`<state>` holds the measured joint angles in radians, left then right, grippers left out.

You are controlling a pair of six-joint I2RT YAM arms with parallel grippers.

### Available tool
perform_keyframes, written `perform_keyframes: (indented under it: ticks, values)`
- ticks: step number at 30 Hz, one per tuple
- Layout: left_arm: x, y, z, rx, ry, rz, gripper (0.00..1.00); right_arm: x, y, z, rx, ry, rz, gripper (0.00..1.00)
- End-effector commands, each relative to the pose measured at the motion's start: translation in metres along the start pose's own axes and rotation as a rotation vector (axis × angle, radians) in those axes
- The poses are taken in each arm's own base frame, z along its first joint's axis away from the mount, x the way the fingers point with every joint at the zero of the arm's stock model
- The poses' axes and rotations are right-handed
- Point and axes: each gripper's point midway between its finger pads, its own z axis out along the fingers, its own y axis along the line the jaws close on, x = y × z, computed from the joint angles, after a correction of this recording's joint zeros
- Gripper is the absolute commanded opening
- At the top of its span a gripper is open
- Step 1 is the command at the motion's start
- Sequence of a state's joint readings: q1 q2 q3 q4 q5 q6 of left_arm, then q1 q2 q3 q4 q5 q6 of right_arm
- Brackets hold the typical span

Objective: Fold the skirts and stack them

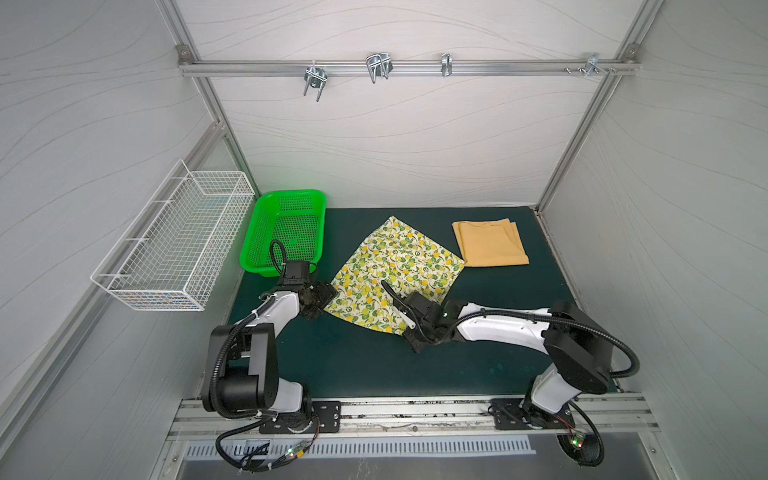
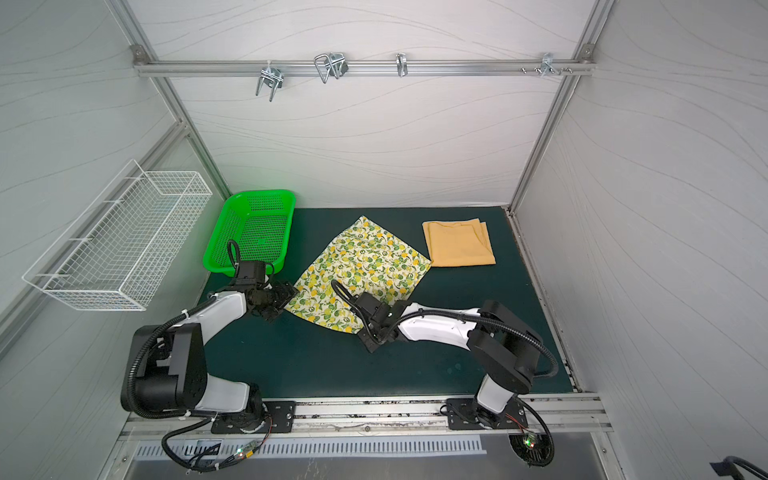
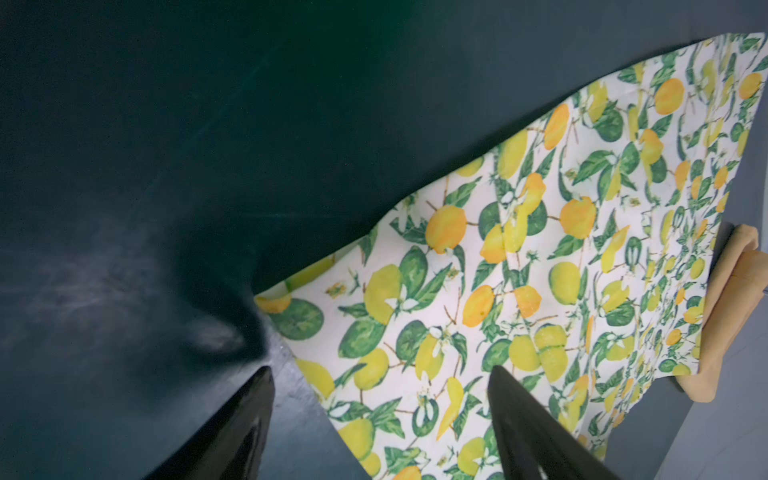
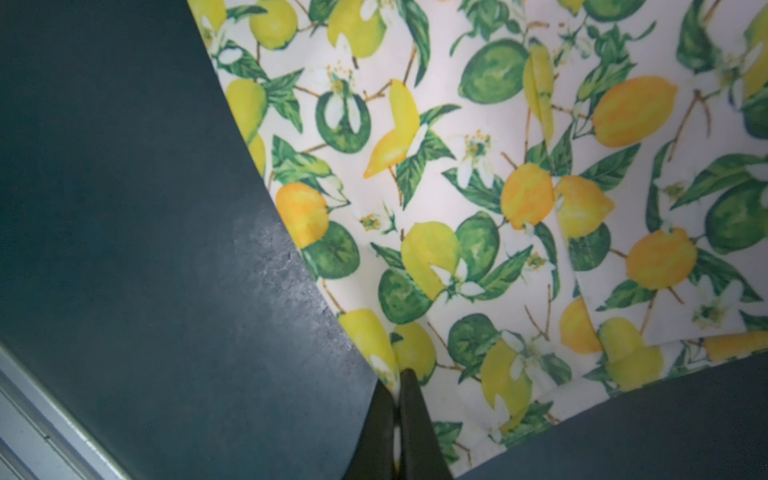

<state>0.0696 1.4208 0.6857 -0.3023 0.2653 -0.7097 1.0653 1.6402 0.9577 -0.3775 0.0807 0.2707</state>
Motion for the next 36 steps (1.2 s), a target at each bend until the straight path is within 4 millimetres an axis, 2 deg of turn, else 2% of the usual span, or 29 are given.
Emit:
perform_keyframes:
  ticks: [1, 5, 12, 18, 20, 21, 29, 33, 36]
  values:
    - [-0.006, -0.003, -0.01, 0.017, -0.052, 0.001, 0.81, 0.009, -0.01, 0.001, -0.02, 0.046, 0.066, 0.04]
    - [-0.002, 0.005, -0.011, -0.006, -0.06, -0.004, 0.8, 0.007, -0.017, 0.001, -0.052, 0.045, 0.111, 0.04]
    - [0.0, 0.015, 0.002, -0.036, -0.042, -0.02, 0.74, 0.007, -0.021, -0.003, -0.083, 0.039, 0.147, 0.04]
    - [0.001, 0.014, 0.01, -0.023, -0.031, -0.032, 0.55, 0.007, -0.023, -0.001, -0.091, 0.042, 0.158, 0.04]
    - [0.001, 0.014, 0.012, -0.023, -0.028, -0.031, 0.42, 0.008, -0.025, 0.001, -0.089, 0.045, 0.164, 0.04]
    - [0.002, 0.015, 0.013, -0.024, -0.024, -0.033, 0.39, 0.009, -0.026, 0.003, -0.089, 0.049, 0.168, 0.04]
    - [0.008, 0.02, 0.013, -0.022, -0.023, -0.039, 0.38, 0.014, -0.039, 0.019, -0.111, 0.079, 0.219, 0.04]
    - [0.007, 0.018, 0.016, -0.021, -0.014, -0.038, 0.33, 0.015, -0.04, 0.02, -0.112, 0.082, 0.221, 0.04]
    - [0.006, 0.013, 0.018, -0.003, -0.002, -0.049, 0.32, 0.016, -0.041, 0.021, -0.109, 0.082, 0.224, 0.04]
